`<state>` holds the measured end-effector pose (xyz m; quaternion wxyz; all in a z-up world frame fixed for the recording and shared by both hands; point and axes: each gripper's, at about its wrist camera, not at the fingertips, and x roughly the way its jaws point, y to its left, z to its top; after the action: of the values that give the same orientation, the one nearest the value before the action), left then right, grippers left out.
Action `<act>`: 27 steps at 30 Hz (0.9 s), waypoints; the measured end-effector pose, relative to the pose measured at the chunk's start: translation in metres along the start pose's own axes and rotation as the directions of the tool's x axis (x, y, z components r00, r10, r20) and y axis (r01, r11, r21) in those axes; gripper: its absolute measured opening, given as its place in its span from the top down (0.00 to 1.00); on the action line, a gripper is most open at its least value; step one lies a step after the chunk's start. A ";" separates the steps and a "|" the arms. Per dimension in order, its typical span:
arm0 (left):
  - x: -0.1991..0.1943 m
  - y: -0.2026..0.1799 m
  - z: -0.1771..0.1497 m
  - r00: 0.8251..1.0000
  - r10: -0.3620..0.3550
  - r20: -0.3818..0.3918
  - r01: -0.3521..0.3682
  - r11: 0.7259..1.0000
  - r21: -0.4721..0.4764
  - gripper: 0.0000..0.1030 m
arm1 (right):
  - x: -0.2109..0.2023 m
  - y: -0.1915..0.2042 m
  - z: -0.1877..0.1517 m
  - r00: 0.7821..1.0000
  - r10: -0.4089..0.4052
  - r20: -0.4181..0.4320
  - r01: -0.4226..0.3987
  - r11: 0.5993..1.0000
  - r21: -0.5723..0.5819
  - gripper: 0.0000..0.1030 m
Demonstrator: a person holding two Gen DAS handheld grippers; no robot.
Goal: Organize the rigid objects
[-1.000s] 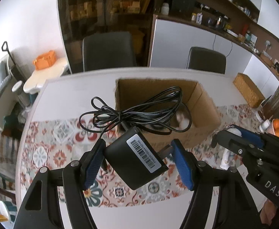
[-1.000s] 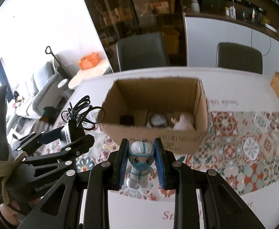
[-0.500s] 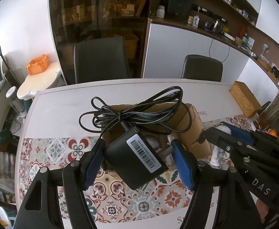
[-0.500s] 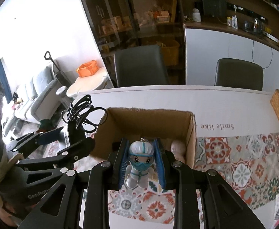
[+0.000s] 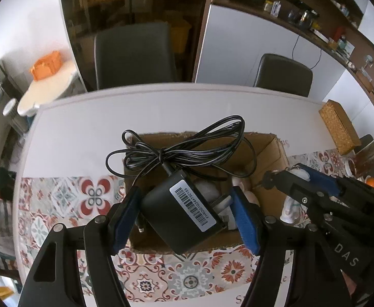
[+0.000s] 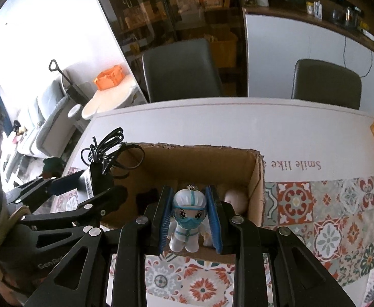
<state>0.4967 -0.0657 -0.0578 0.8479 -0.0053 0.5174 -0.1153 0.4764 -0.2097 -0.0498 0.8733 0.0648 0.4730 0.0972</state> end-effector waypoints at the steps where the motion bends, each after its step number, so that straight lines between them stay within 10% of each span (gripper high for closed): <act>1: 0.004 0.001 0.000 1.000 -0.005 -0.013 0.005 1.000 -0.007 0.32 | 0.004 -0.002 0.001 1.000 0.000 -0.008 0.000 1.000 0.004 0.74; 15: -0.001 0.015 -0.014 0.986 0.165 0.037 -0.164 0.986 -0.031 0.04 | 0.026 -0.002 0.002 0.998 -0.033 -0.060 0.034 0.999 0.007 0.73; 18: -0.011 0.030 -0.023 0.987 0.159 0.032 -0.156 0.984 -0.080 0.03 | 0.023 -0.001 0.001 0.996 -0.062 -0.057 0.063 0.998 0.013 0.41; 27: -0.051 0.038 -0.057 0.970 0.221 0.099 -0.211 0.973 -0.097 0.00 | -0.004 0.011 -0.025 0.995 -0.068 -0.071 0.069 0.997 0.016 0.34</act>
<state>0.4316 -0.0126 -0.0442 0.8814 0.0082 0.4723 0.0006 0.4527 -0.1998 -0.0580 0.8583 0.0534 0.5061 0.0651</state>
